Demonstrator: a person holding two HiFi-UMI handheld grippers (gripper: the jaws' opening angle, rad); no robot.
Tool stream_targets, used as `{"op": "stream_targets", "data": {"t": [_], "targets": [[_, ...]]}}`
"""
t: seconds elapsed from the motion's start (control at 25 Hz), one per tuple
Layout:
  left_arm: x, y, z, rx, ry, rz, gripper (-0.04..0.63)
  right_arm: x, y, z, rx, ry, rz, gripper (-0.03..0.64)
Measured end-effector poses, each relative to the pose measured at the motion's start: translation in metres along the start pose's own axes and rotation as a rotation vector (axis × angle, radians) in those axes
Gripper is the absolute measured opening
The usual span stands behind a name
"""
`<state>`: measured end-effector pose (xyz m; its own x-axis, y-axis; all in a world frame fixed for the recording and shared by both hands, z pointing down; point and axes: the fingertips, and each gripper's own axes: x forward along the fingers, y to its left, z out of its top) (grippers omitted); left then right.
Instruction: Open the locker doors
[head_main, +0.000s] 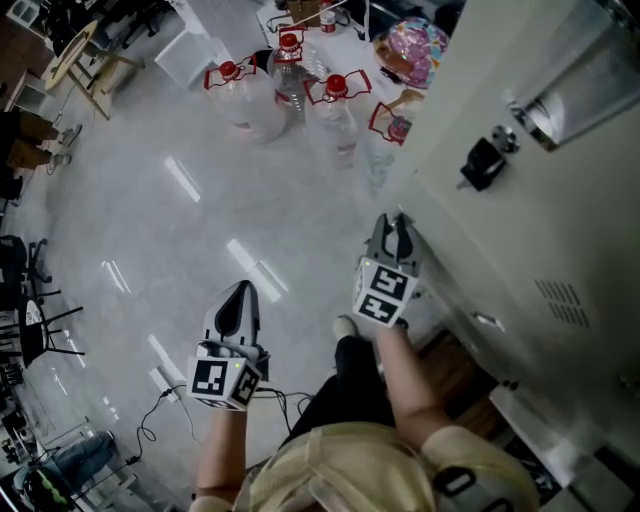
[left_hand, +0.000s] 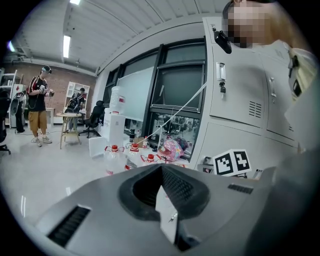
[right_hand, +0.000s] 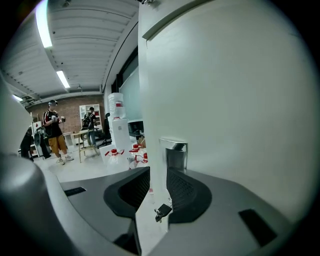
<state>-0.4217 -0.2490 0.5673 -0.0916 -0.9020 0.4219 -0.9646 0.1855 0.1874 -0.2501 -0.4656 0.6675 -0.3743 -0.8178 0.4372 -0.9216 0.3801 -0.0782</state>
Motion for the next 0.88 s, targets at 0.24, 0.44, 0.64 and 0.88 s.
{"op": "stream_targets", "data": {"t": [0.24, 0.44, 0.64, 0.88], "targets": [[-0.002, 0.003, -0.008, -0.009, 0.003, -0.003, -0.008, 0.004, -0.003, -0.002, -0.004, 0.000, -0.017, 0.084], [-0.011, 0.006, -0.005, 0.001, -0.004, -0.008, -0.008, -0.006, 0.033, -0.003, -0.079, 0.006, 0.086, 0.083], [-0.013, 0.002, 0.006, 0.021, -0.033, -0.048, -0.008, -0.015, 0.039, -0.005, -0.072, -0.007, 0.064, 0.083], [-0.022, 0.010, 0.001, 0.025, -0.024, -0.095, -0.008, -0.021, 0.013, -0.006, -0.037, -0.031, -0.078, 0.083]]}}
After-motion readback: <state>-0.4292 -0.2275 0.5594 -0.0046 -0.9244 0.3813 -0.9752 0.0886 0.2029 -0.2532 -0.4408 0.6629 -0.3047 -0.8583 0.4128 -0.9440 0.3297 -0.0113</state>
